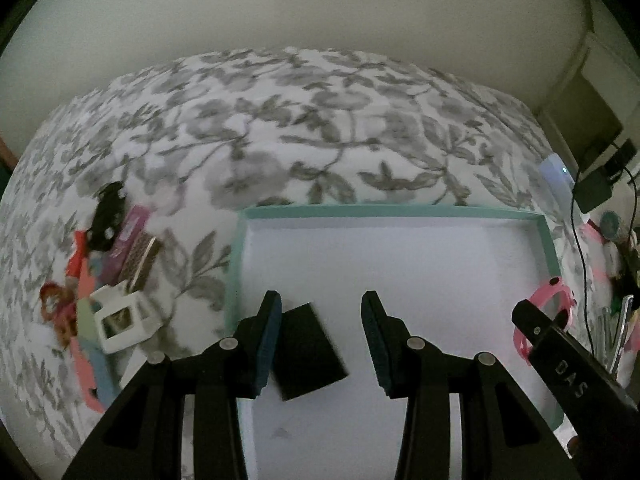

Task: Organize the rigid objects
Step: 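Lower the black charger into the tray with the left tool while the right releases the band, then move both open tools from the tray back to the object pile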

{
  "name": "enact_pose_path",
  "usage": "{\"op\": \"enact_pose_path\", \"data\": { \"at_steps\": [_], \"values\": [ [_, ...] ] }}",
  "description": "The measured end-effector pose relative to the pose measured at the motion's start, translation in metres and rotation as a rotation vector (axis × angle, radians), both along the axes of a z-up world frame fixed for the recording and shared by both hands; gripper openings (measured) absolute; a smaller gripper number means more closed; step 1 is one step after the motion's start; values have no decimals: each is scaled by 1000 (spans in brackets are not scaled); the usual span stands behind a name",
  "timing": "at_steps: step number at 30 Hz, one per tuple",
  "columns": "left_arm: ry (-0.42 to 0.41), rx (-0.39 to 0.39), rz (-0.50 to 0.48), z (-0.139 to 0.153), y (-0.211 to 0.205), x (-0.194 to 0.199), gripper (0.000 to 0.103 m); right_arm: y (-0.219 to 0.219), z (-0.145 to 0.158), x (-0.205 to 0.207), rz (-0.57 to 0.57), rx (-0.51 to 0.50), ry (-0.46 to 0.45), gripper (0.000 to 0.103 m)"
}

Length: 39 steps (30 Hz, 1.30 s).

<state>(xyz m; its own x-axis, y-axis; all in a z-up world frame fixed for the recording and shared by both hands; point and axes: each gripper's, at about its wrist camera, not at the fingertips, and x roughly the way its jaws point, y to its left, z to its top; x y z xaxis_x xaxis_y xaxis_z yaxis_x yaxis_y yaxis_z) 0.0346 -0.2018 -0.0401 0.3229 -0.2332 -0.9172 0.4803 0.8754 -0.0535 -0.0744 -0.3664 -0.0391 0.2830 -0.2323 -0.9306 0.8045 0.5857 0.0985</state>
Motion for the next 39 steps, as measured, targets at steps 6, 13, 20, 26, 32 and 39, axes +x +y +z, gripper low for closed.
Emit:
{"op": "enact_pose_path", "data": {
  "at_steps": [6, 13, 20, 26, 32, 39],
  "values": [
    [5, 10, -11, -6, -5, 1, 43, -8, -3, 0, -3, -19, 24, 53],
    [8, 17, 21, -5, 6, 6, 55, -9, -9, -1, -18, 2, 36, 55],
    [-7, 0, 28, 3, 11, 8, 64, -5, -1, 0, 2, -29, 23, 69],
    [-53, -12, 74, 13, 25, 15, 85, 1, 9, 5, 47, -54, -5, 82],
    [-96, -12, 107, 17, 40, 22, 98, 10, 9, 10, 83, -67, -13, 98],
    [-173, -42, 139, 31, 59, 28, 99, 15, 10, 11, 97, -72, -39, 103]
  ]
}}
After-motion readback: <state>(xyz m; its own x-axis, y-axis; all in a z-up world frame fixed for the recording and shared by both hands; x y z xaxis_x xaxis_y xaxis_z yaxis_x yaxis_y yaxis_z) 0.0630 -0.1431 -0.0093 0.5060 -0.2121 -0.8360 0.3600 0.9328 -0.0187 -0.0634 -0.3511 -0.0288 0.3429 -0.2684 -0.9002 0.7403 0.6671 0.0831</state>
